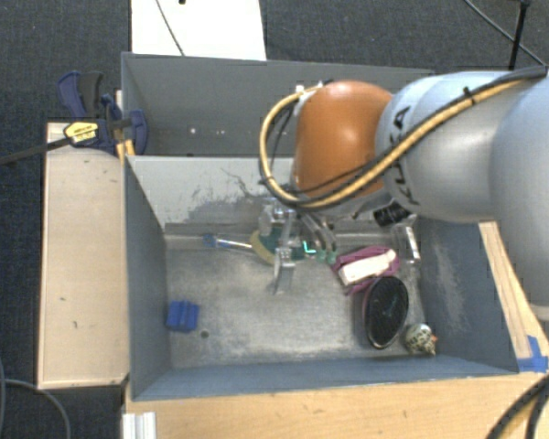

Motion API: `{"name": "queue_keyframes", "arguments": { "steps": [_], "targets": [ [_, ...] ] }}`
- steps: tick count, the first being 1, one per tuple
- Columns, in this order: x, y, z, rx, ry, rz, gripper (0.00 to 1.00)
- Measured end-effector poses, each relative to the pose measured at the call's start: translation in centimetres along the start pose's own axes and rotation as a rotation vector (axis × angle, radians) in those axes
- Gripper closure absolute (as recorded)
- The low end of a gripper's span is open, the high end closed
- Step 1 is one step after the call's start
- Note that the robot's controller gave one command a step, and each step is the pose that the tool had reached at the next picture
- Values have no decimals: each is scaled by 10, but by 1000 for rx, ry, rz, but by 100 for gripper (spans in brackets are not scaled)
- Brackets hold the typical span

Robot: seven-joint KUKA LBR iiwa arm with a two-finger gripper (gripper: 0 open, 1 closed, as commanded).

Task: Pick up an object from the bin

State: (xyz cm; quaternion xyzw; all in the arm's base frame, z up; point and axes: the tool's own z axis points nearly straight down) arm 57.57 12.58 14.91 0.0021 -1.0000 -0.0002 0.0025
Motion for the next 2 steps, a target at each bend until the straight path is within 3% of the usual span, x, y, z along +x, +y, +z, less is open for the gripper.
{"name": "queue_keyframes", "arguments": {
  "steps": [1, 2],
  "targets": [
    [19, 69, 79, -2, 1, -32, 0],
    [48, 120, 79, -2, -2, 125, 0]
  ]
}}
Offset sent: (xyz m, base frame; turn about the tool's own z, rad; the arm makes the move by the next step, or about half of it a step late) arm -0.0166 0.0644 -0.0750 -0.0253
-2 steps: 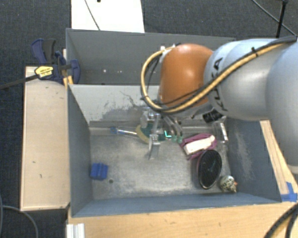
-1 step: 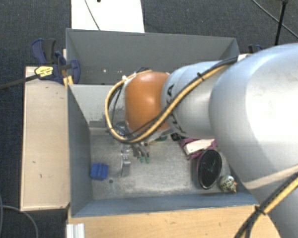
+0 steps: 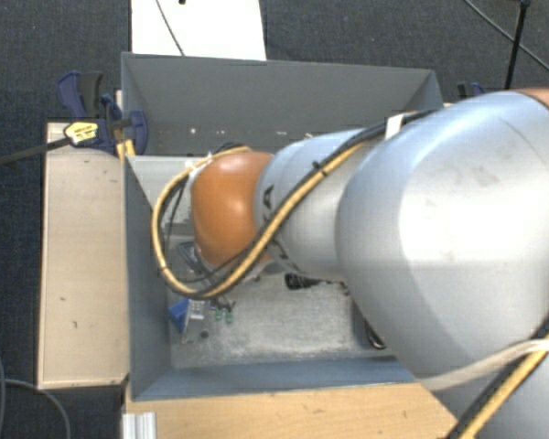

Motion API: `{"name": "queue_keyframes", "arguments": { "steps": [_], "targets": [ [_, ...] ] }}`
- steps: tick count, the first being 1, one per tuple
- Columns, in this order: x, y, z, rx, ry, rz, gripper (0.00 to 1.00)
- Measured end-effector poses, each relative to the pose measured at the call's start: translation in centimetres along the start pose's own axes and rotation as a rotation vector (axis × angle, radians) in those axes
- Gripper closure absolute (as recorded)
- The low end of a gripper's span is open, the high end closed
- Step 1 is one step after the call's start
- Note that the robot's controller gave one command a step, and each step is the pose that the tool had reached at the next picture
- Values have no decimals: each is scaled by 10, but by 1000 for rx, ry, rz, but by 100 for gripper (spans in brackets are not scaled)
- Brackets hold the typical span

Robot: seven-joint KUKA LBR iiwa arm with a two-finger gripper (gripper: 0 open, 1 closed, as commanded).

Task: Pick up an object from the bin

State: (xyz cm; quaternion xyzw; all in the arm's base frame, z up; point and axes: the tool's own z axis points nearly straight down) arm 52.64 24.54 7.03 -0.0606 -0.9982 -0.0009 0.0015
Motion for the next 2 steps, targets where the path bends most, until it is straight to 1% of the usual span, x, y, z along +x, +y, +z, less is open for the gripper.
{"name": "queue_keyframes", "arguments": {
  "steps": [1, 2],
  "targets": [
    [-2, -4, -1, 4, -3, 6, 100],
    [15, -6, -150, -4, -11, 13, 100]
  ]
}}
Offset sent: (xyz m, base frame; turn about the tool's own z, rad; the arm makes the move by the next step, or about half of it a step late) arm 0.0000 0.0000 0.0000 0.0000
